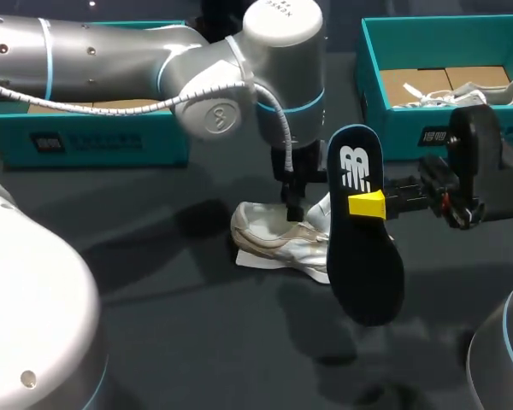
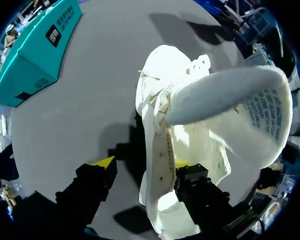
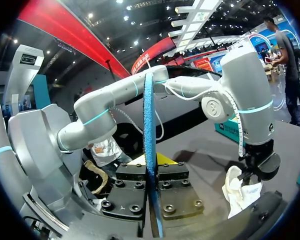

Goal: Take the shoe out of the shoebox, open the shoe tongue, remove and reinsert the insole, then place the shoe into the shoebox

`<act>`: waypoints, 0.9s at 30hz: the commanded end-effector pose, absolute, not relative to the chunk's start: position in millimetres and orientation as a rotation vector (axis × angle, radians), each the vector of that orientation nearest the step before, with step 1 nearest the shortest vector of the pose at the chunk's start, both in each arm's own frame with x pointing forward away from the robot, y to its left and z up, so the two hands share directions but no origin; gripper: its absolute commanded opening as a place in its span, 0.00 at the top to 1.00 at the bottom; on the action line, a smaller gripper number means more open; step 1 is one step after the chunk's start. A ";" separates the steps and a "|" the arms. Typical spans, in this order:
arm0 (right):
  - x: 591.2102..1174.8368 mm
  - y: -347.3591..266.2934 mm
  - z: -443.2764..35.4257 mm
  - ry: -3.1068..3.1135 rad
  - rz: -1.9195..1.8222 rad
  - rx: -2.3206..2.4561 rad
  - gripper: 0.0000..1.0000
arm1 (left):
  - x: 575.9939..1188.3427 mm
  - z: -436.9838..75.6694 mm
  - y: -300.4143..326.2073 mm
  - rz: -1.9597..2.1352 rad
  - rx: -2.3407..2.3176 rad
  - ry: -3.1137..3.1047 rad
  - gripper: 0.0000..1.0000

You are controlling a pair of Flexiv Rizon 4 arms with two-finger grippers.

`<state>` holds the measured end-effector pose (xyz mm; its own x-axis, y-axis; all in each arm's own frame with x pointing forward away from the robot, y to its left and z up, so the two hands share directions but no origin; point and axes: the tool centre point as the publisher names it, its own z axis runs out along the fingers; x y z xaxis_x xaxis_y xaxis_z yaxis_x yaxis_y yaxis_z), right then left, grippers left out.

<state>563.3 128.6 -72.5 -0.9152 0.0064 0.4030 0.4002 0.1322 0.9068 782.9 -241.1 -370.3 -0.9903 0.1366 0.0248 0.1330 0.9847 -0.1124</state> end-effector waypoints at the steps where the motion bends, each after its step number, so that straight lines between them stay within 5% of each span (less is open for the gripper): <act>1: 553.7 125.6 -71.5 -2.132 -1.860 -0.434 1.00 | 782.0 -378.8 -241.8 0.173 -0.214 -3.084 0.44; 9: 553.7 125.6 -71.5 -2.132 -1.860 -0.434 1.00 | 775.9 -385.6 -238.3 0.161 -0.245 -3.043 0.71; 12: 553.7 125.6 -71.5 -2.132 -1.860 -0.434 1.00 | 774.3 -387.2 -237.9 0.150 -0.255 -3.037 1.00; 27: 553.7 125.6 -71.5 -2.132 -1.860 -0.434 1.00 | 769.4 -362.7 -239.8 0.137 -0.427 -2.984 1.00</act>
